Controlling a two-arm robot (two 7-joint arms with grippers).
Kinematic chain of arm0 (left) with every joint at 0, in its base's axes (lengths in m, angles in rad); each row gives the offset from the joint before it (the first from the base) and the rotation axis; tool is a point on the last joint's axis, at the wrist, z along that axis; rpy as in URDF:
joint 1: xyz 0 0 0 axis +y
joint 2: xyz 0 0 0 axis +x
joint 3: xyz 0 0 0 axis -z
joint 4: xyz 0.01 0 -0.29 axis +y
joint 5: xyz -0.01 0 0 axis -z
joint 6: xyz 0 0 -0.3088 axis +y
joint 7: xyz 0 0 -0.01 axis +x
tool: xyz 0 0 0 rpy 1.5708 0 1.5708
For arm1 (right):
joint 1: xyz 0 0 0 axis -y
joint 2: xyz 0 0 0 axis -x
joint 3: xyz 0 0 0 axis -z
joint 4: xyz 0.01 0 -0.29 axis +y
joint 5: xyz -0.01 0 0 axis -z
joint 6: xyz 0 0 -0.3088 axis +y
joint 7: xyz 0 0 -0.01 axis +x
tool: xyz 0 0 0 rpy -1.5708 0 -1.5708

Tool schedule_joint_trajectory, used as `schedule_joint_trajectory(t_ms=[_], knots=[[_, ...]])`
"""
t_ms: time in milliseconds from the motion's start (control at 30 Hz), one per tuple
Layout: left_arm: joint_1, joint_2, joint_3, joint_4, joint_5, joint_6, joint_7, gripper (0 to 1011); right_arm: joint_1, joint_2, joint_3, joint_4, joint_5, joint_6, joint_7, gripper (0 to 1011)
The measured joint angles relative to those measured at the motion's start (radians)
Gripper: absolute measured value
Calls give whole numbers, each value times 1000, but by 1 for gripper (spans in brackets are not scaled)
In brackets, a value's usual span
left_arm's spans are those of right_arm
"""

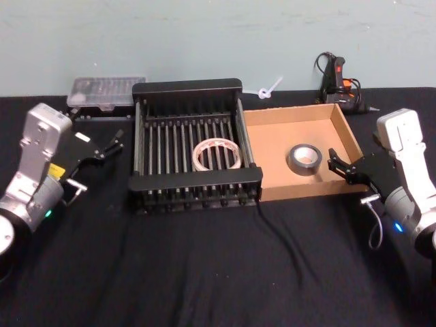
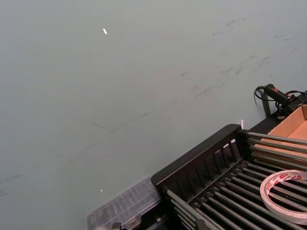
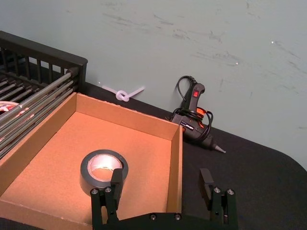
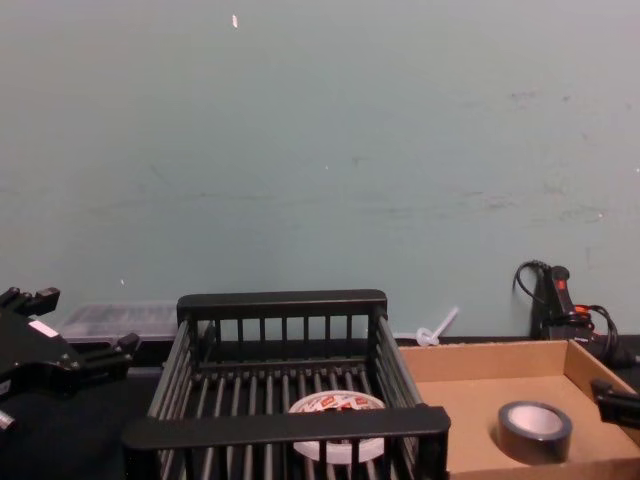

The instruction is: Pick up the white tape and place it into the black box , Pick up the silver tape and place it into the brown box.

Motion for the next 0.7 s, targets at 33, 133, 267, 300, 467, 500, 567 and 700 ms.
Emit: schedule_joint_trajectory(t_ms=[33, 133, 267, 300, 467, 500, 567, 700], knots=[[0, 0, 0, 0, 0, 0, 0, 1001, 0, 0, 0, 0, 0, 0, 0, 1002], [0, 0, 0, 0, 0, 0, 0, 1001, 0, 0, -1, 0, 0, 0, 0, 1002], [0, 0, 0, 0, 0, 0, 0, 1001, 1, 1, -1, 0, 1, 0, 1, 1002], [0, 0, 0, 0, 0, 0, 0, 1001, 1, 1, -1, 0, 1, 0, 1, 1002], [0, 0, 0, 0, 0, 0, 0, 1001, 1, 1, -1, 0, 1, 0, 1, 1002], [0, 0, 0, 0, 0, 0, 0, 1001, 1, 1, -1, 0, 1, 0, 1, 1002], [0, 0, 0, 0, 0, 0, 0, 1001, 1, 1, -1, 0, 1, 0, 1, 1002], [0, 0, 0, 0, 0, 0, 0, 1001, 2, 1, -1, 0, 1, 0, 1, 1002]])
